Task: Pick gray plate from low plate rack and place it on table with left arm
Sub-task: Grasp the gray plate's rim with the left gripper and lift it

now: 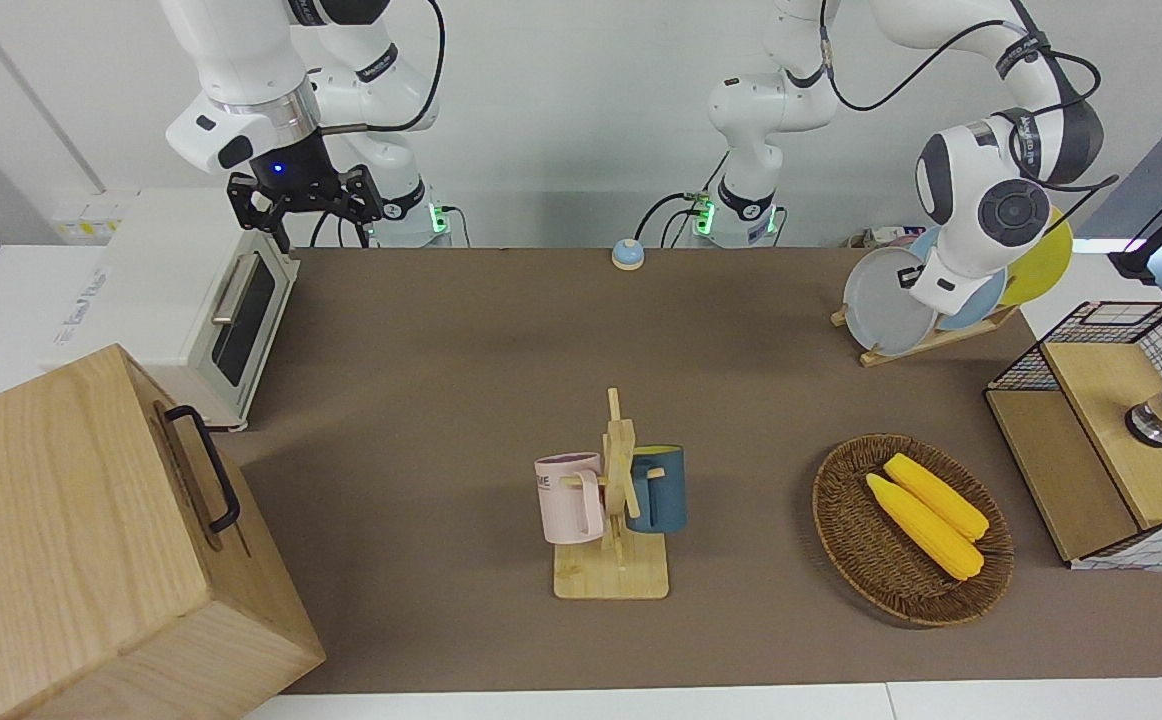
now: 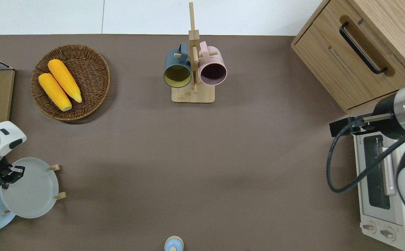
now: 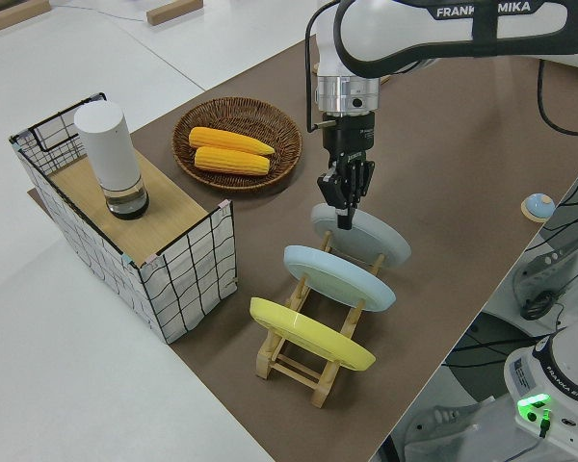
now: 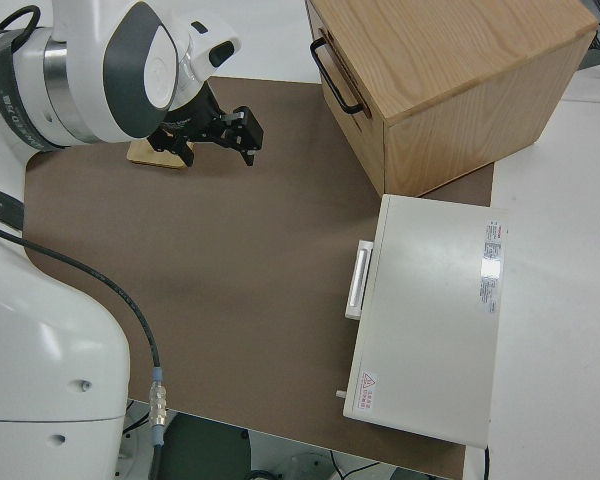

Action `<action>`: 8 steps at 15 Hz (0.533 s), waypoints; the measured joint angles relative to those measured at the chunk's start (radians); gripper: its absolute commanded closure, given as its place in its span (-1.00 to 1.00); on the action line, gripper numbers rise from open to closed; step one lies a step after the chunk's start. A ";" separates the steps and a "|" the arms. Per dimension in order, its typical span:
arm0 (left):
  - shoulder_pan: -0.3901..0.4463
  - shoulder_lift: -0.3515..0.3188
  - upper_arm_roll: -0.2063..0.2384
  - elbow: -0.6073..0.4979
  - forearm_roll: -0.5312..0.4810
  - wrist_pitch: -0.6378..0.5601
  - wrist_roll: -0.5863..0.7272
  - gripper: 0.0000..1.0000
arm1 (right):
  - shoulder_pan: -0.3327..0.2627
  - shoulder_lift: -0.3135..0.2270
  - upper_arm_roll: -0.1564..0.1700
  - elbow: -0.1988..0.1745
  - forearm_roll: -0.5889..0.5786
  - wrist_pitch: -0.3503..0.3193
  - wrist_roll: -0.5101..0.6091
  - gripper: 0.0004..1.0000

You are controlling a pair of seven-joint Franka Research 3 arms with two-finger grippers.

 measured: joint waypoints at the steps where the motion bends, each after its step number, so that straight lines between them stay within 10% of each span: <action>1: 0.000 -0.001 -0.001 0.000 0.000 0.000 0.000 1.00 | 0.000 0.000 0.000 0.000 0.000 0.000 0.000 -0.97; 8: 0.000 -0.006 -0.002 0.025 0.000 -0.013 0.000 1.00 | 0.000 0.000 0.000 0.000 0.000 0.000 0.000 -0.97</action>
